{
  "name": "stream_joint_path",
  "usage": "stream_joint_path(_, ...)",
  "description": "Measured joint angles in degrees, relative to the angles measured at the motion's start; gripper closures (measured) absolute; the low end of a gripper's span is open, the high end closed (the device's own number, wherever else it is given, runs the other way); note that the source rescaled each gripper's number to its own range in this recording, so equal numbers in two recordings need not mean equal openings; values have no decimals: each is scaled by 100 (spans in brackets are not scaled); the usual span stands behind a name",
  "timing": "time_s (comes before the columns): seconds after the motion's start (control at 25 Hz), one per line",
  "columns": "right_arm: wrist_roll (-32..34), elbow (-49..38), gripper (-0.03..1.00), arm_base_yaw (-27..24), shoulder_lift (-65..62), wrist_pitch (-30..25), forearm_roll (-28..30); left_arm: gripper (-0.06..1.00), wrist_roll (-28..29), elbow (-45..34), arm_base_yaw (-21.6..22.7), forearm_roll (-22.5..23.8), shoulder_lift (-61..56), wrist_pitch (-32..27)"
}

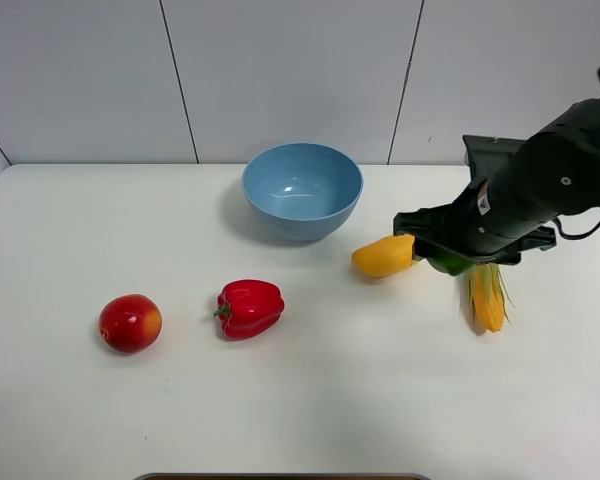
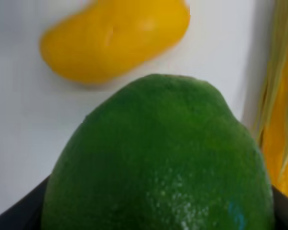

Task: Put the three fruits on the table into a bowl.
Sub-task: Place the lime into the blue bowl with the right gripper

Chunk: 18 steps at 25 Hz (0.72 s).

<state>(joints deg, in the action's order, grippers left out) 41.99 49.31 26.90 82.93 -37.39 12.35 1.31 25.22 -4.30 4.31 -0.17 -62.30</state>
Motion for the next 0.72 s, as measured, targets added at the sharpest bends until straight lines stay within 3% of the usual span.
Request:
stream_joint_path(0.28, -496, 120, 85, 0, -548, 184, 130, -6, 0, 0, 0, 0, 0, 0)
stream_joint_path(0.72, -1554, 1395, 85, 0, -543, 776, 142, -6, 6, 0, 0, 0, 0, 0)
